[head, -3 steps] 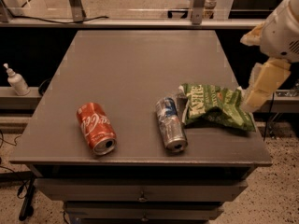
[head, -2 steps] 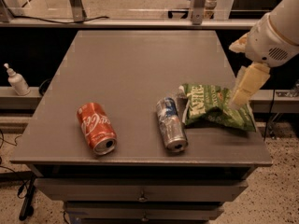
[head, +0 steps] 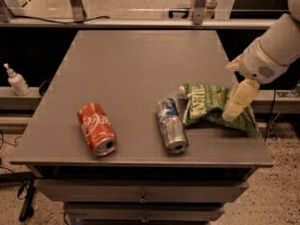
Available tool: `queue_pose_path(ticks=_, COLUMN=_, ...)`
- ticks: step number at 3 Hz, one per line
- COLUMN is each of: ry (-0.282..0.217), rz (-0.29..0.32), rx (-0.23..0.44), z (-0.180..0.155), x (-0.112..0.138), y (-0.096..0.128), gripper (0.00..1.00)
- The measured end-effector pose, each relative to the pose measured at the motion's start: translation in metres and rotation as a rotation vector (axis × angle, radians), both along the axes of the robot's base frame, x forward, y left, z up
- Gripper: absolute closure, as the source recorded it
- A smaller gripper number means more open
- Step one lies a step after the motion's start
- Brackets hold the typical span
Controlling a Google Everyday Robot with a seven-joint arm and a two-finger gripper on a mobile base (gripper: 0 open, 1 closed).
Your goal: Pick green jalapeno chip bag
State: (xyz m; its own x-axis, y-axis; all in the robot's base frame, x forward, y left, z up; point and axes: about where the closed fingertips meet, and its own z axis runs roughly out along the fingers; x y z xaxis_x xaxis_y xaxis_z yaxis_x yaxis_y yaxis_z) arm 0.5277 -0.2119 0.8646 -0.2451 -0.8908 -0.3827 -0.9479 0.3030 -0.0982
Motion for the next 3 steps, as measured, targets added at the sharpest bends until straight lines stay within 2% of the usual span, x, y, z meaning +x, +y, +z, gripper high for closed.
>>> queue_pose_path(ticks=1, ry=0.034, rz=0.005, rx=0.007, z=-0.0172, x=-0.0034, y=0.0029, gripper=0.18)
queue_pose_path(ticks=3, ry=0.044, rz=-0.001, rx=0.021, z=-0.021, x=-0.0014, y=0.0043, gripper=0.65)
